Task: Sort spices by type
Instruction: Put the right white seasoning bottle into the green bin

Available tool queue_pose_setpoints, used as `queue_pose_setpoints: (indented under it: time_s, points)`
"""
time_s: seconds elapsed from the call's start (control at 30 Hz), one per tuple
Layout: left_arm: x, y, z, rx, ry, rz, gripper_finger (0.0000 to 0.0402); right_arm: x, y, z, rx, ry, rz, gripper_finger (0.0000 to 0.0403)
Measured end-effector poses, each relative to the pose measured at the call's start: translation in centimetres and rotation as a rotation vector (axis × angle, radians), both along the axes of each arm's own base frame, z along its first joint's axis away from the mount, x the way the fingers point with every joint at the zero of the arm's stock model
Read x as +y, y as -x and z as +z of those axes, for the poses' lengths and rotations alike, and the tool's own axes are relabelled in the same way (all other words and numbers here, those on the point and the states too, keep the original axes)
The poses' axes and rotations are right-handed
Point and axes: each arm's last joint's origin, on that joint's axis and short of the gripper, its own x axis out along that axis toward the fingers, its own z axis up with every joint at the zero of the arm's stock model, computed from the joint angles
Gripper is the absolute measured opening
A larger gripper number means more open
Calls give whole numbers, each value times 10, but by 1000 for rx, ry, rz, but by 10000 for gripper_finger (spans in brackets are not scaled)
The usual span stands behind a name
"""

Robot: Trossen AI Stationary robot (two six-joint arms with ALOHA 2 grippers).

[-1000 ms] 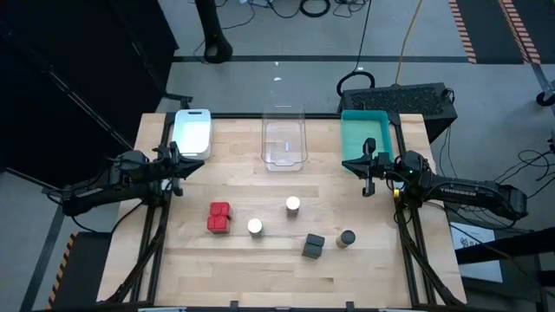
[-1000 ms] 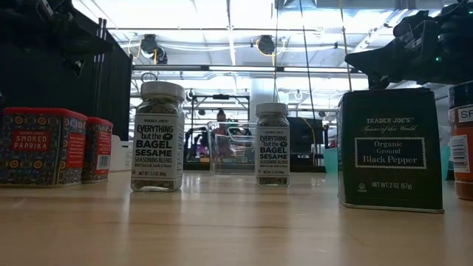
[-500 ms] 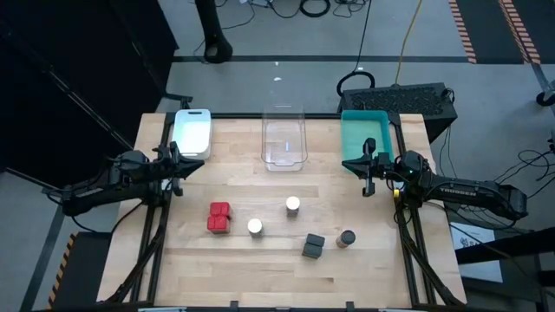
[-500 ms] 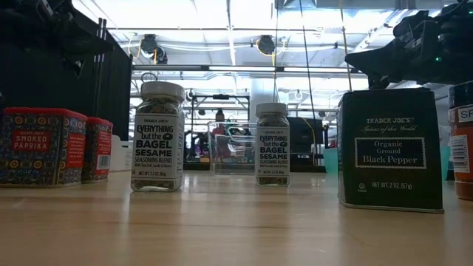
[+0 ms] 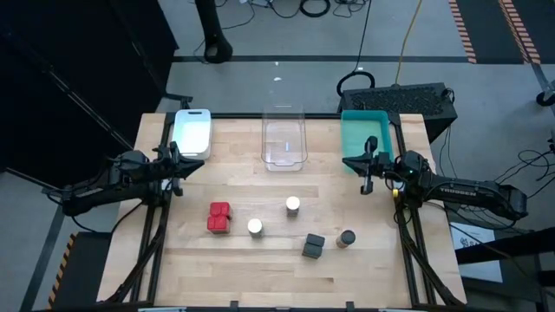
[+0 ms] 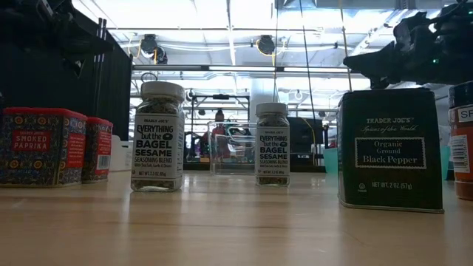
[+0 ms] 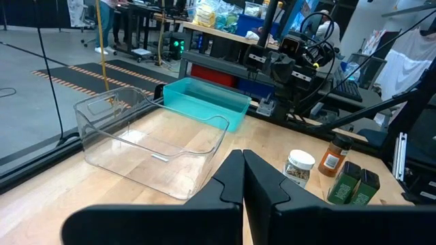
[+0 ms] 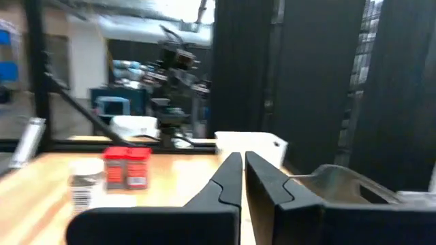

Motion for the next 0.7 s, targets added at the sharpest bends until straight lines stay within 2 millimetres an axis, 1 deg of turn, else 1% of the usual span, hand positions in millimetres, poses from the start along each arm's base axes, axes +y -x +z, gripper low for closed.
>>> queue_pose_setpoints:
  time_s: [0.07,0.1,0.13,0.17,0.2,0.23,0.3,0.37,0.43,0.47,0.53,0.6,0.7]
  points:
    - [0,0,0,0,0,0,4,0,0,1,-24,-40,2,0]
    - [0,0,0,-1,0,0,4,0,0,2,-45,-103,19,0]
    - [0,0,0,-6,4,0,4,0,1,4,-82,-217,47,0]
    - [0,0,2,-33,45,1,4,0,1,7,-138,-378,89,0]
    - [0,0,5,-88,140,-6,4,0,1,12,-189,-538,128,0]
    - [-1,0,9,-153,266,-22,4,0,2,18,-241,-654,149,0]
    - [-1,0,15,-279,520,-43,4,-2,1,29,-315,-744,151,0]
    - [1,1,24,-428,676,-9,4,-3,2,44,-385,-770,150,0]
    - [3,3,30,-543,745,45,4,-3,2,64,-426,-726,176,0]
    - [4,4,32,-582,752,68,4,-2,2,77,-441,-687,193,0]
    - [5,5,34,-612,723,102,4,-1,2,100,-449,-621,218,0]
    - [5,5,33,-574,622,129,4,-2,-1,124,-429,-575,217,0]
    - [5,4,32,-508,454,157,4,-4,-8,154,-303,-580,172,0]
